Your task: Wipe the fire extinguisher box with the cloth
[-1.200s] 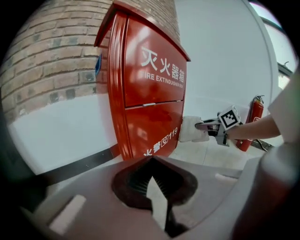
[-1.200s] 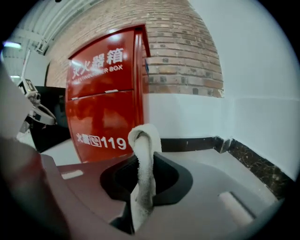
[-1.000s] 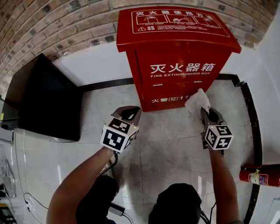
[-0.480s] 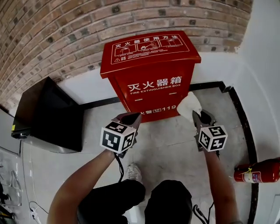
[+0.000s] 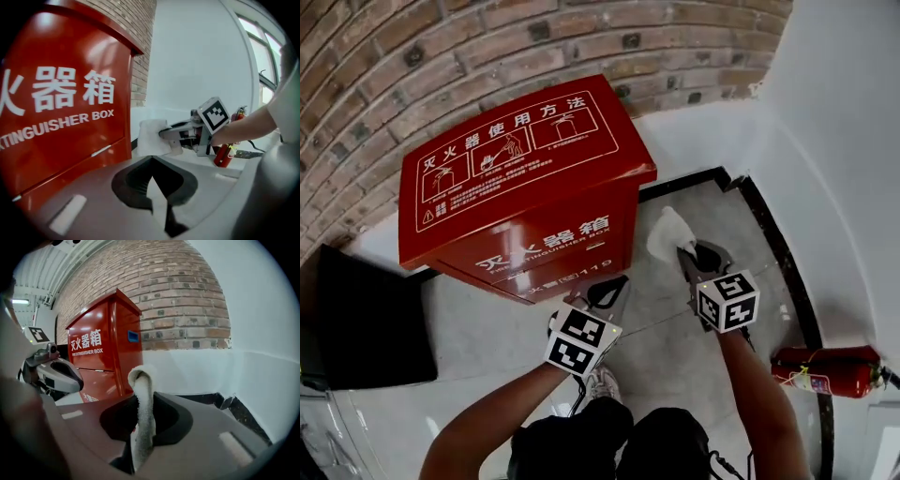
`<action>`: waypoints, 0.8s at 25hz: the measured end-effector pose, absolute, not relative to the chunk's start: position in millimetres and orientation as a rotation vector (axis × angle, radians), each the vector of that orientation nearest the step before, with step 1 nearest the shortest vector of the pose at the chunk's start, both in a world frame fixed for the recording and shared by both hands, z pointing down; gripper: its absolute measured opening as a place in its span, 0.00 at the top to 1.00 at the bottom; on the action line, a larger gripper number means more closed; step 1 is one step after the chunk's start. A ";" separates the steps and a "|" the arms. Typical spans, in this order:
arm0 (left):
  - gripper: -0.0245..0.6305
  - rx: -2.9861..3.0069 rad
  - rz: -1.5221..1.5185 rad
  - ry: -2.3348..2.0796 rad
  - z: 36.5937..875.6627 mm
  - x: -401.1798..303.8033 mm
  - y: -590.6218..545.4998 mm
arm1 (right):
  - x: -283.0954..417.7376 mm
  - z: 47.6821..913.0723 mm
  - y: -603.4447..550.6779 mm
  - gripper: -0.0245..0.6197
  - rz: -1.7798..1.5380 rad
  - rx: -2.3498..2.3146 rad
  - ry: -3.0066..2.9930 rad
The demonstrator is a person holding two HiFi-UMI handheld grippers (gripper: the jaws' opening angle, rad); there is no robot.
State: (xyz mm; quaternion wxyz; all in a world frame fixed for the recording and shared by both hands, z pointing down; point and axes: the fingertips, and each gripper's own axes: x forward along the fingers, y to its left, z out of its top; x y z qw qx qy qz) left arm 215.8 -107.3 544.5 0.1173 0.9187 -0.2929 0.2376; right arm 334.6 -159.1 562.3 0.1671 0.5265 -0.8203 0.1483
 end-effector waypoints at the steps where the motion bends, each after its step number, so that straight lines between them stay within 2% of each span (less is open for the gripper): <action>1: 0.96 2.693 0.693 -0.827 546.4 225.7 -111.1 | 337.5 565.4 -166.7 0.85 0.452 1.485 -2.317; 6: 0.96 2.604 0.680 -0.754 556.4 250.7 -130.5 | 347.7 581.7 -199.7 0.85 0.585 1.407 -2.239; 13: 0.96 2.598 0.749 -0.698 602.7 280.2 -135.6 | 340.1 643.3 -260.1 0.85 0.569 1.244 -2.324; 20: 0.96 2.471 0.787 -0.800 632.8 259.6 -146.0 | 294.6 704.8 -305.9 0.85 0.602 1.117 -2.425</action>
